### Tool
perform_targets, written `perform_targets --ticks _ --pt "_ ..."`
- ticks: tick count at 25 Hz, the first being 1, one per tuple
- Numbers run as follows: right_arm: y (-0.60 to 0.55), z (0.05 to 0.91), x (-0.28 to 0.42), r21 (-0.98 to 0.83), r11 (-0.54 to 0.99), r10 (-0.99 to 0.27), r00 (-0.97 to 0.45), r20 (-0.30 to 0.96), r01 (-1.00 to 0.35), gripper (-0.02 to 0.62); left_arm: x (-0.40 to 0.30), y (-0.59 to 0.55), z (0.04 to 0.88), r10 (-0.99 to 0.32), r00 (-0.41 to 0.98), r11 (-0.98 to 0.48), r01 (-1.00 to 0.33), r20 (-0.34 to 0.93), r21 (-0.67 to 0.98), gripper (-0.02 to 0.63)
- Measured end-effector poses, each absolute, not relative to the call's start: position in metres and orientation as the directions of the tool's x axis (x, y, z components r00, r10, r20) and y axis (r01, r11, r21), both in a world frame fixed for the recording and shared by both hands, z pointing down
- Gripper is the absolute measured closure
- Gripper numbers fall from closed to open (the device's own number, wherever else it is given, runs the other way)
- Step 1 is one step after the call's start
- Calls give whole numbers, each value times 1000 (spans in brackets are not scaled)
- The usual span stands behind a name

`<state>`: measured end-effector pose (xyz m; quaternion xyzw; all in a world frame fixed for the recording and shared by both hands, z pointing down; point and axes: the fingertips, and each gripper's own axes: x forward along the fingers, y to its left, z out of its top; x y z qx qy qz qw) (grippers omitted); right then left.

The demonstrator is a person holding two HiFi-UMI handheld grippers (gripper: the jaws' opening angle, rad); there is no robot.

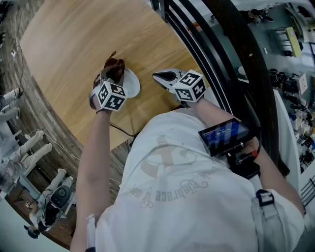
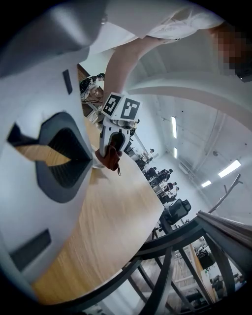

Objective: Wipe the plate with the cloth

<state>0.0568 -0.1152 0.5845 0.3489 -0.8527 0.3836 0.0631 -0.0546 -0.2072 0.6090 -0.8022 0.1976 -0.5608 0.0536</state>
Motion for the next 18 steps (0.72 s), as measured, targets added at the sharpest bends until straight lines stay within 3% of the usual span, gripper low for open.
perform_targets --ticks 8,18 --pt "-124 577 57 -600 491 -534 -763 366 -631 581 -17 -188 591 -352 416 -924 -300 838 -239 436" --pt "-116 558 36 -548 559 -513 -779 362 -622 581 -39 -162 542 -470 529 -838 -518 706 -170 436"
